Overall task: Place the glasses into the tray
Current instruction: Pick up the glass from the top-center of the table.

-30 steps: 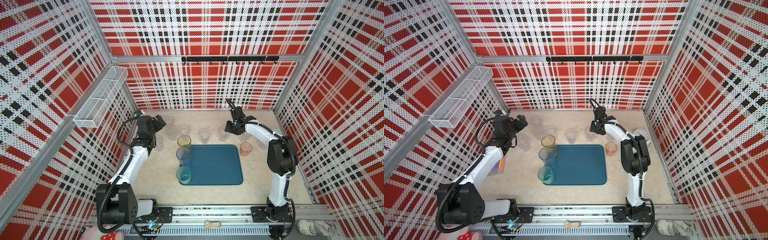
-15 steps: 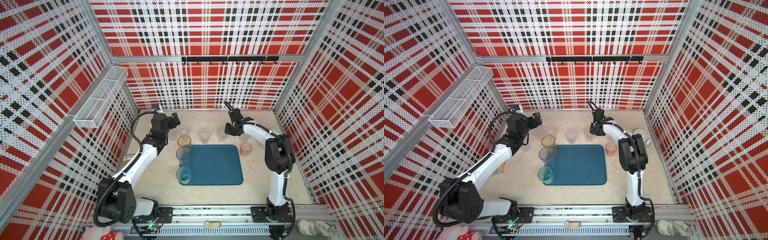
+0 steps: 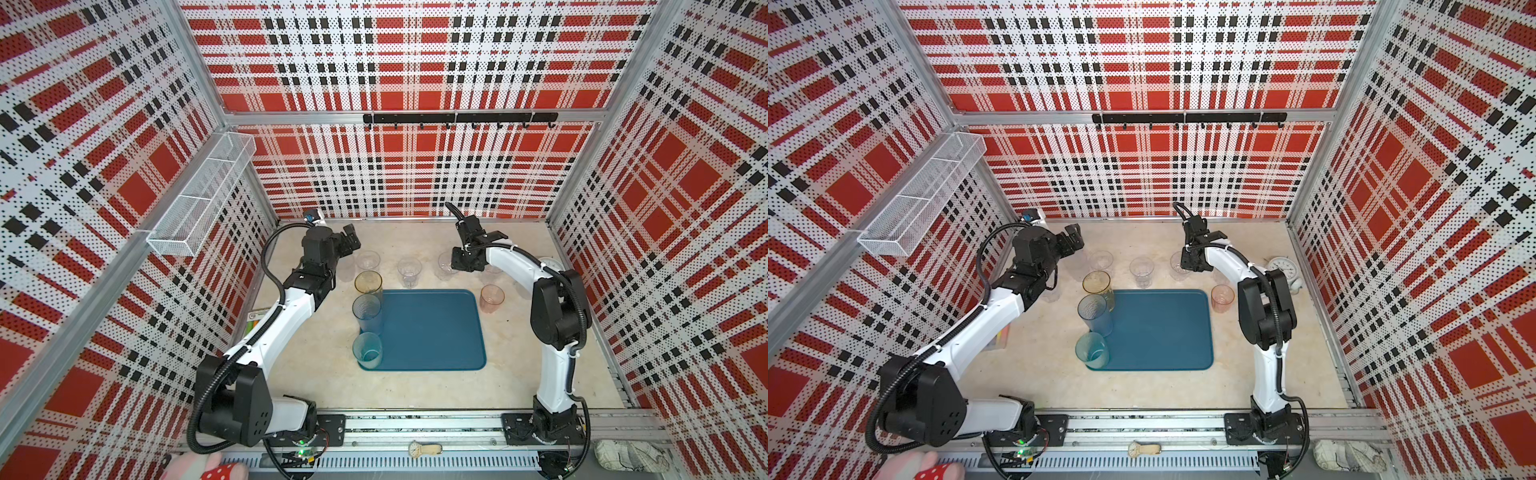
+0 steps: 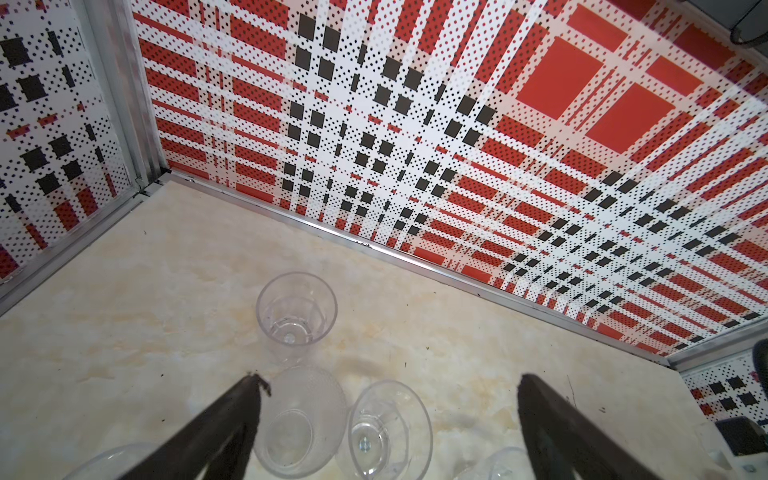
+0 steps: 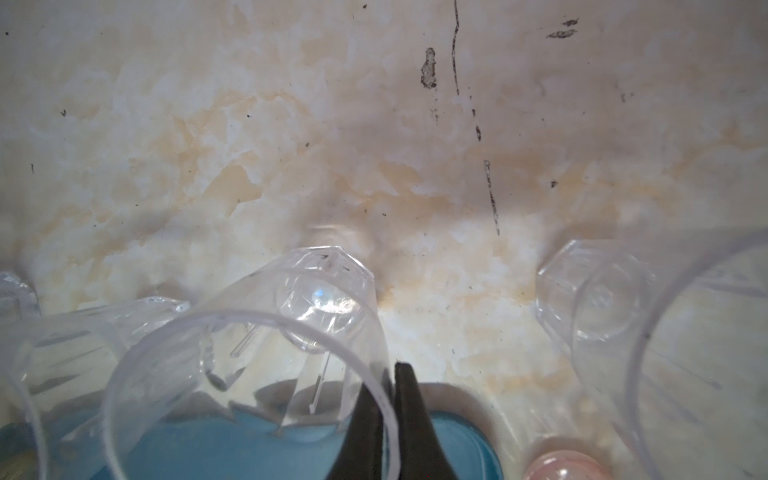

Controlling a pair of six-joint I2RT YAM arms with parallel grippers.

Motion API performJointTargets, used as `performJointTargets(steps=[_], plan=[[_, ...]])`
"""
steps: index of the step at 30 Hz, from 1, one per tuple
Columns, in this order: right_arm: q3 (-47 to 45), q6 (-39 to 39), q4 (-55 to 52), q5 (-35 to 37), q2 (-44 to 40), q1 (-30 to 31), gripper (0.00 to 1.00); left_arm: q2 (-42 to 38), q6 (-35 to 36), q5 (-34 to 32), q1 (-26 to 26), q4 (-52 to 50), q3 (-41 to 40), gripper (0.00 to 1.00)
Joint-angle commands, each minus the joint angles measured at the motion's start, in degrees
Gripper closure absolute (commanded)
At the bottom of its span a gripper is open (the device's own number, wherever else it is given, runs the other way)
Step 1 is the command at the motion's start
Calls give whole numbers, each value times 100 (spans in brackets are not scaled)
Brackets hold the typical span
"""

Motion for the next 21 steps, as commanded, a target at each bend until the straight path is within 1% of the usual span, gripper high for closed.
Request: performJointTargets(steps=[1,6,9,11,14,17,21], plan=[[153,-205,-561,291,-650,146,96,-100,32,-82,26,162,-106,2],[-68,-125,-1105,309,-1158,548,97,-112,-76,-87,86,309,-204,2],[-155,104,-1354,174,-1270,1021,97,-96,-150,-119,81,380,-235,2],[-96,405,-1471,74,-1209,1363,97,-110,-152,-130,65,397,-269,2],[291,538,-1583,59,-954,1699,96,-212,-191,-148,45,562,-448,2],[645,624,-1599,-122,-640,1770,96,-284,-262,-90,60,624,-526,2],[656,791,-1408,-401,-472,1885,96,-458,-188,-92,44,546,-634,2]])
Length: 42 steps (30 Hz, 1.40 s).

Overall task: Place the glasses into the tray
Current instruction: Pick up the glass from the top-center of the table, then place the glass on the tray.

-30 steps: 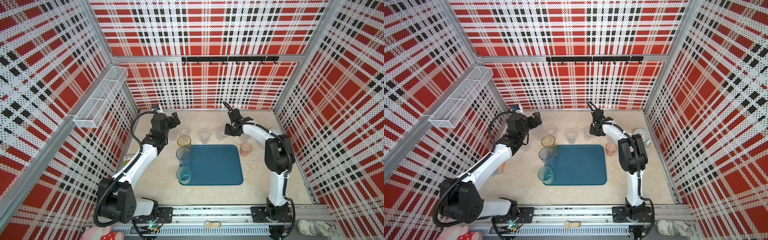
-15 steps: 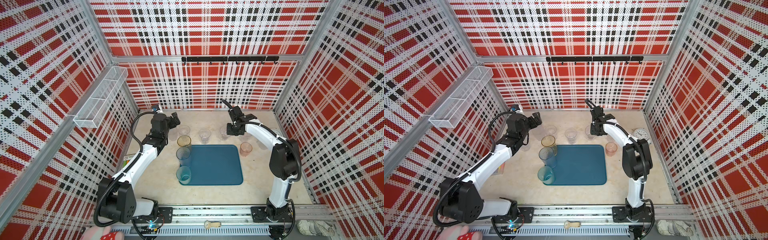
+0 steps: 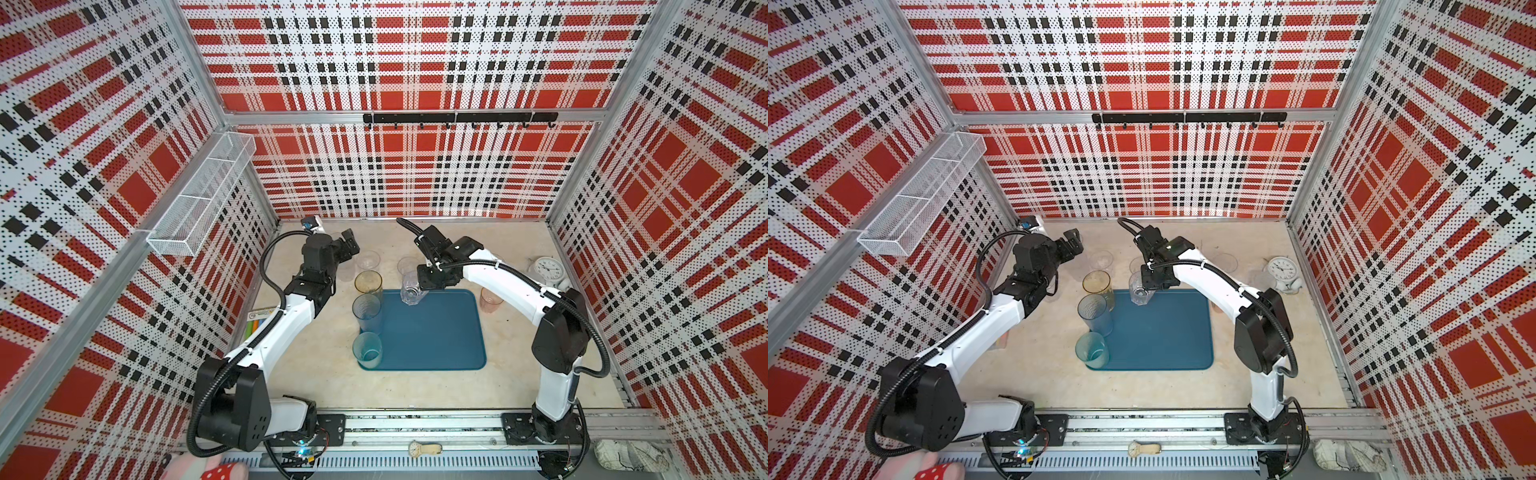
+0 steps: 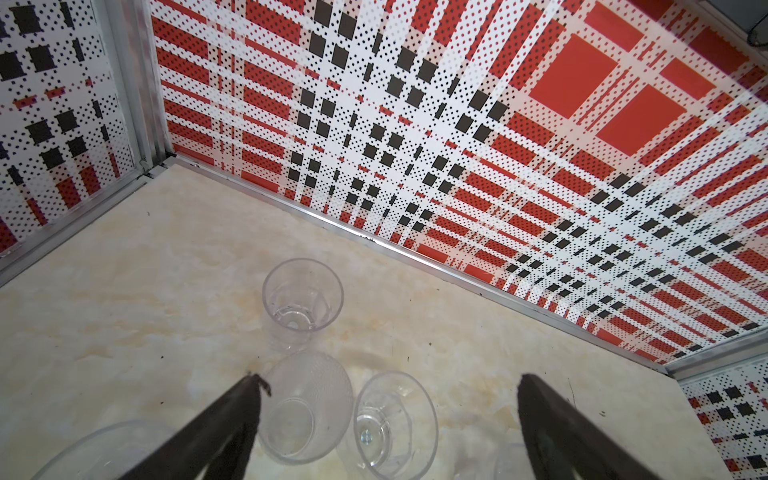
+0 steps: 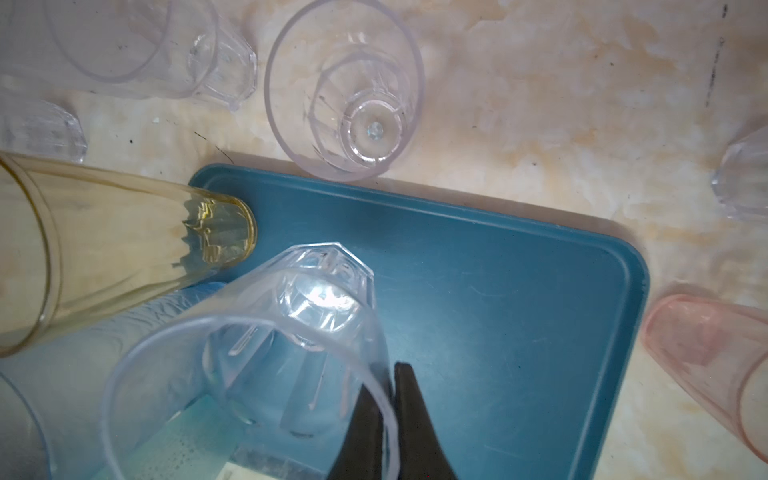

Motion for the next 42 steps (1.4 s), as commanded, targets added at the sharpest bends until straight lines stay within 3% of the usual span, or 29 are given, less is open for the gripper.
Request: performJointTargets(steps=[1,14,28,34,42], plan=[[97,285,53,-193,117,71,96,-315,35,-79,-1,149,-156,2],[-188,671,673,-185,411,236,93,-310,-220,68,-6,115,-266,2],[375,785,400,69,1035,350,88,-192,-351,88,-61,24,-168,2],[491,1019,626,158,1094,367,75,-211,-347,41,-67,-21,-183,2],[146,1498,1206,-171,1078,385,77,-142,-330,50,-79,-39,-153,2]])
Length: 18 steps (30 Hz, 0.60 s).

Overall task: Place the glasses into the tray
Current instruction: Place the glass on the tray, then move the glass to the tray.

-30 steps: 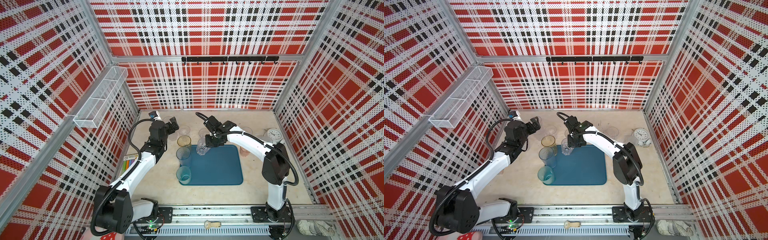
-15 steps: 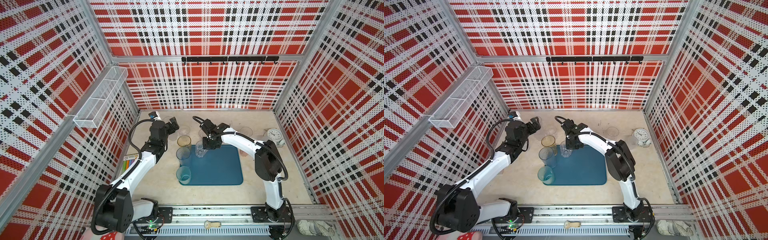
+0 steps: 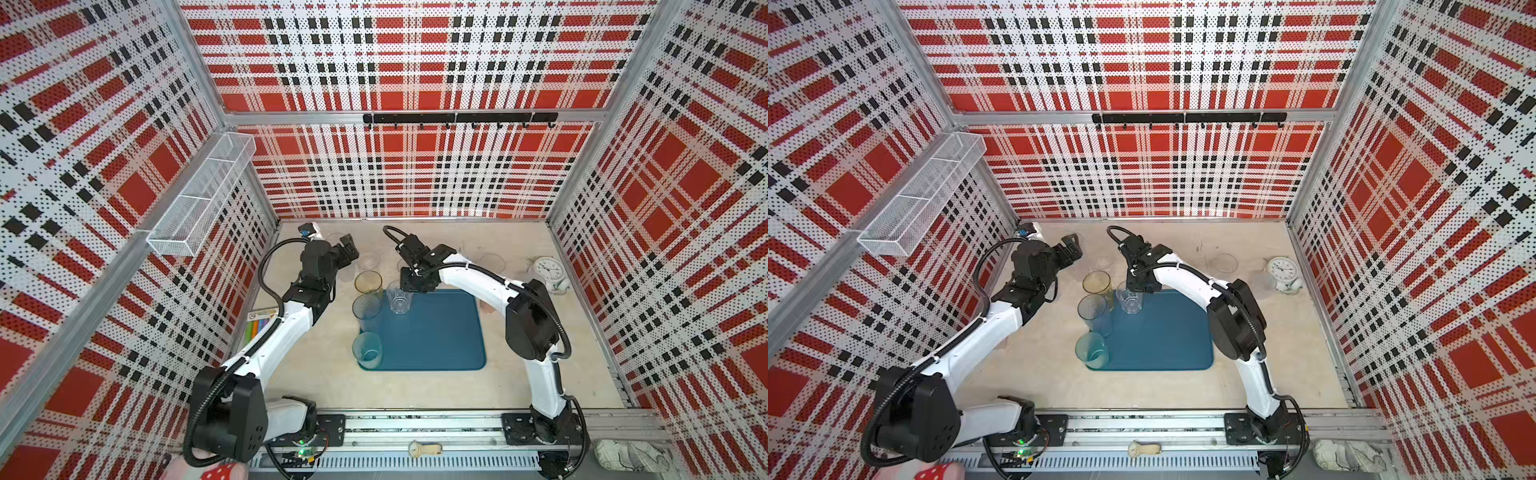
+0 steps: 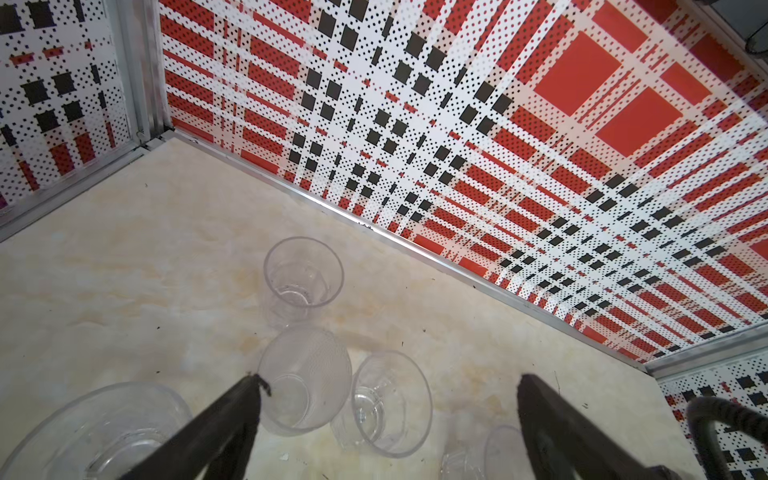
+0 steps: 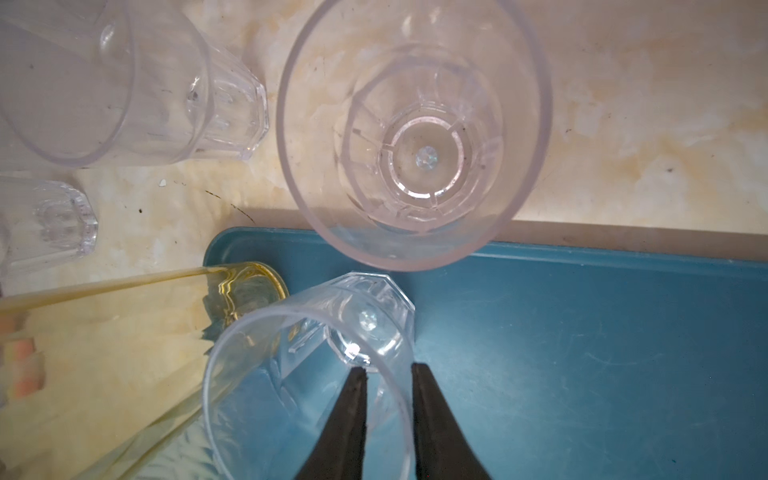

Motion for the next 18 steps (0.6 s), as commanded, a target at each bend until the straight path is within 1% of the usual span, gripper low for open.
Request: performJointTargets(steps=[1,6,12,15,18], plan=[[-227,421,429,-159,11,52,78,84,16,-10,-36,-56,179,2],[-414,667,740,-90,-90,66,78,90,32,-23,-35,-78,155,2],[-641,881,1158,-475,-144,61,75,113,27,-67,-37,-152,154,2],[-641,851,1164,-395,-257,62,68,88,38,-123,-37,-178,153,2],[-624,786,1075,-248,-512,46,63,38,87,-184,-36,-178,130,2]])
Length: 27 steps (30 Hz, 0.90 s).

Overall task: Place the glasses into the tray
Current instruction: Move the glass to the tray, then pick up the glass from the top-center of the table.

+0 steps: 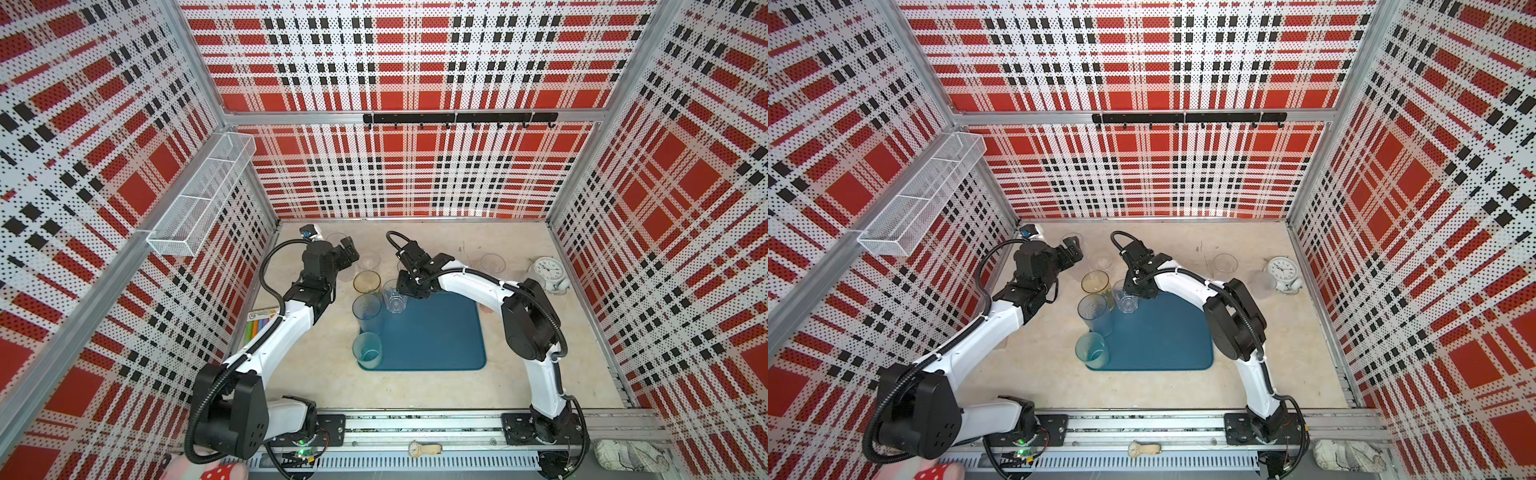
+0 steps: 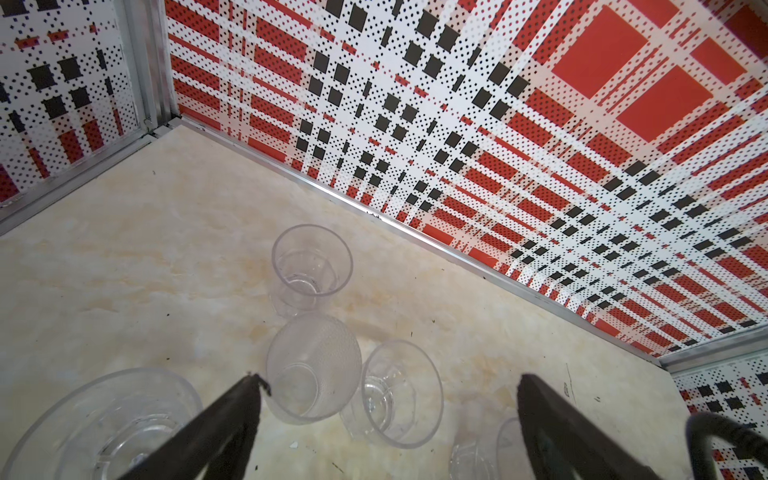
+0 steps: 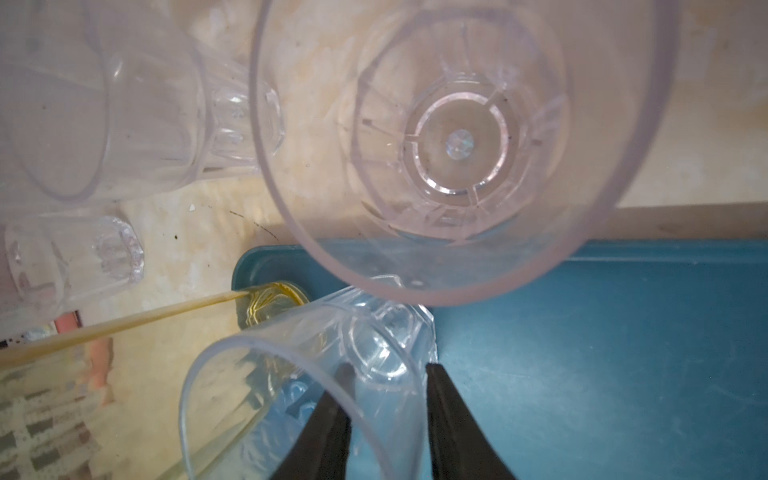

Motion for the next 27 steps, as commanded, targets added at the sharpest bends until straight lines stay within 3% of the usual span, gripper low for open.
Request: performJointTargets(steps=[1,8,12,18,27], plan=[[73,-2,-19,195,-540,22,61,-49,118,-144,-37,-33,140,2],[305,-439,-209,434,-830,-552,44,-24,319,-136,-36,-35,309,2],[370,-532,-15,369,-623,-873,33,55,388,-285,-479,-60,459,2],[1343,-686,-234,399,203,-962,35,224,491,-456,-860,-231,461,2],[1488,-736,-159,282,726,-1018,44,84,491,-529,-933,-333,368,2]])
